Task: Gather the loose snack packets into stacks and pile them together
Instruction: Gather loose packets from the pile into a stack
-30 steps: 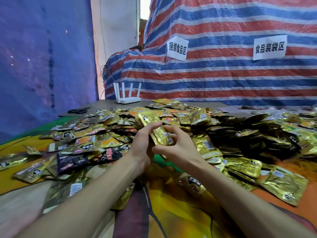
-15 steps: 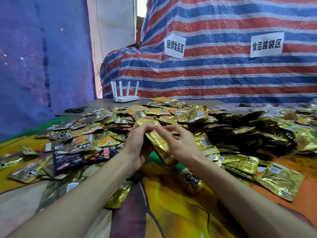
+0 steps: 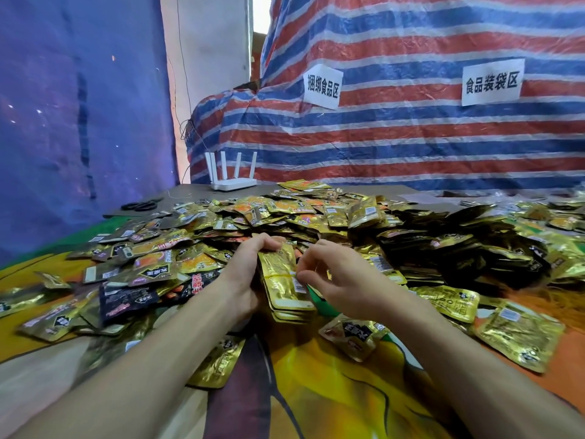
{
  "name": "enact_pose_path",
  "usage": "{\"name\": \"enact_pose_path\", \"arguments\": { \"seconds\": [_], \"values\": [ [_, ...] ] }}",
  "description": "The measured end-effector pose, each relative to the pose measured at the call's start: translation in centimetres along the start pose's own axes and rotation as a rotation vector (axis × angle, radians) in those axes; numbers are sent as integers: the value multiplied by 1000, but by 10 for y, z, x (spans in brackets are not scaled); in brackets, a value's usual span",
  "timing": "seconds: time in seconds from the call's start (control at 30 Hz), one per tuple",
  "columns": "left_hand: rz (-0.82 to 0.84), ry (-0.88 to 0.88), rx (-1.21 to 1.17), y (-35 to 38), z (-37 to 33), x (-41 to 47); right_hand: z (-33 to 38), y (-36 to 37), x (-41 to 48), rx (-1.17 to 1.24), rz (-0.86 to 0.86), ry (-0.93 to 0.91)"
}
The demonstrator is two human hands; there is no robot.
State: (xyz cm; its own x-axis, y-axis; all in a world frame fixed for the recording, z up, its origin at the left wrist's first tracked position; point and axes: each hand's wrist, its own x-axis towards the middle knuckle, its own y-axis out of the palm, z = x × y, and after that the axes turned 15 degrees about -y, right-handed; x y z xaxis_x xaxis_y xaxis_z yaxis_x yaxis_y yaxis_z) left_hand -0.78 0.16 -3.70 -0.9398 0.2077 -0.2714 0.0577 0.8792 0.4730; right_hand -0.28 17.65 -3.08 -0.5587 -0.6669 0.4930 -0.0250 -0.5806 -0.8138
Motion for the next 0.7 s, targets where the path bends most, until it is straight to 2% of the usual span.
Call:
{"name": "enact_pose_path", "arguments": {
  "seconds": [0.17,0.3,0.47,0.57,0.63,0.7],
  "values": [
    [59,-21,40,6,0,-2,2,4,1,-19,-203,4],
    [107,9,-25,3,-4,-2,1,4,0,4,-331,20],
    [115,62,-121,-1,-4,1,5,8,1,428,-366,256],
    [142,95,-142,-3,-5,4,9,13,5,755,-284,434],
    [160,112,-120,-6,-6,3,11,16,5,906,-233,410],
    [168,108,-100,-8,-8,-2,11,16,4,954,-273,329]
  ]
}}
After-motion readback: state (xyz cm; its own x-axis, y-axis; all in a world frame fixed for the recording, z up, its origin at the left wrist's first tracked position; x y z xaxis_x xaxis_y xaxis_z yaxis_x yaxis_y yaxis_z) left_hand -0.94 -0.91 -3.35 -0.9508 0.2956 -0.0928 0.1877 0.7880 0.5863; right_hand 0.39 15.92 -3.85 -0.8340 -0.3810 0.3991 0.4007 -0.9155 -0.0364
